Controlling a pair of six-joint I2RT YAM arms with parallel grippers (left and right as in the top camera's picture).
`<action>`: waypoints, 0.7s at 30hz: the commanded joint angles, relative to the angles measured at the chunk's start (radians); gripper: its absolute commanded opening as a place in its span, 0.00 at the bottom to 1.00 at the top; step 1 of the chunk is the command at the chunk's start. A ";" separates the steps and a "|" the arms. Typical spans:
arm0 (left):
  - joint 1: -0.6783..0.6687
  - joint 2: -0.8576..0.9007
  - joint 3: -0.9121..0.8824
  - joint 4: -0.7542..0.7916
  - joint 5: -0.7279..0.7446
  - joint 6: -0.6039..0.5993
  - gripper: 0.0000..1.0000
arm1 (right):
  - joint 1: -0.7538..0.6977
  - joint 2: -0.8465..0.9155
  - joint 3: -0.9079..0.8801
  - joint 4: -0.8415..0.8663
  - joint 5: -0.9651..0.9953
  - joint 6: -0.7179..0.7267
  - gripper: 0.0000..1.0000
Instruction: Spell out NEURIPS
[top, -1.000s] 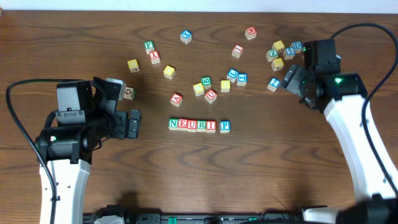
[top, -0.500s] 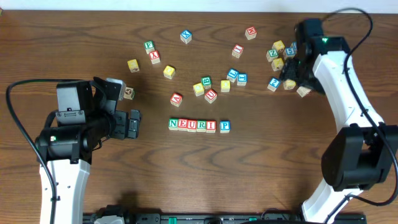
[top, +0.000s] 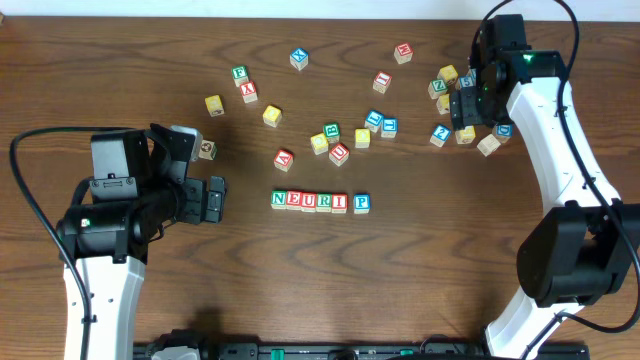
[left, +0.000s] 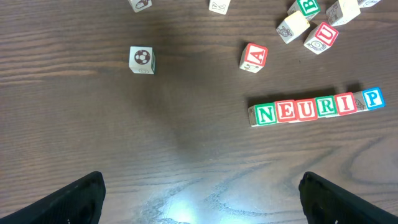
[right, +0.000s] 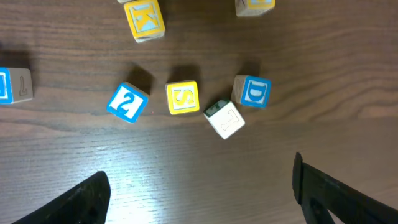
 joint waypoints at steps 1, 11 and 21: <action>0.005 -0.006 0.020 0.000 0.012 0.013 0.98 | -0.005 0.005 -0.033 0.023 -0.008 -0.054 0.91; 0.005 -0.006 0.020 -0.001 0.012 0.013 0.98 | -0.021 0.005 -0.145 0.100 -0.041 -0.008 0.90; 0.005 -0.006 0.020 -0.001 0.012 0.013 0.98 | -0.040 0.005 -0.239 0.188 -0.050 -0.009 0.88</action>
